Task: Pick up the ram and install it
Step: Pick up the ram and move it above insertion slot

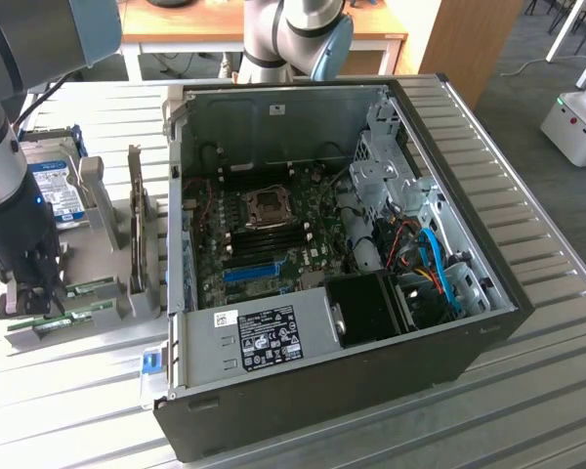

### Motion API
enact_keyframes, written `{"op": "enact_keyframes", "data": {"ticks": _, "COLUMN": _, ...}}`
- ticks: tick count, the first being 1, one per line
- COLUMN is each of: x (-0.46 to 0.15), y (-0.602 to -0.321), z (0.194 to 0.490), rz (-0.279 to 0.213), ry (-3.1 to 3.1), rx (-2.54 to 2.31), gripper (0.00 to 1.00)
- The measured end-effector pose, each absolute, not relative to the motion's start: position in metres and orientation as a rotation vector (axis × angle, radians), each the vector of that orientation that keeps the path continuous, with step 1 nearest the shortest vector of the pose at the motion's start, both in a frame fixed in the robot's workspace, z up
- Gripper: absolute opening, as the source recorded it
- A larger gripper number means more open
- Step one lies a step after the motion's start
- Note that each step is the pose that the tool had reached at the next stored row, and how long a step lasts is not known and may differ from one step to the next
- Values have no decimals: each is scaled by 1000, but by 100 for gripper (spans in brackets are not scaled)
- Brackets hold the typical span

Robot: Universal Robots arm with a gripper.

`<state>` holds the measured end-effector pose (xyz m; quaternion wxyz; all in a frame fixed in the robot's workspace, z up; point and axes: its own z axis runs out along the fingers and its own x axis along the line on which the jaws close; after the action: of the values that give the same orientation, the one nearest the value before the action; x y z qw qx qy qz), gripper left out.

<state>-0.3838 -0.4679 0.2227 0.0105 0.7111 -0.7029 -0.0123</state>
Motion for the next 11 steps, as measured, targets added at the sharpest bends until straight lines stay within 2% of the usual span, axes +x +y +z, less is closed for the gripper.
{"op": "enact_keyframes", "data": {"ticks": 11, "x": -384, "y": -468, "z": 213, "rz": -39, "ry": -2193, "rx": 2219, "gripper": 30}}
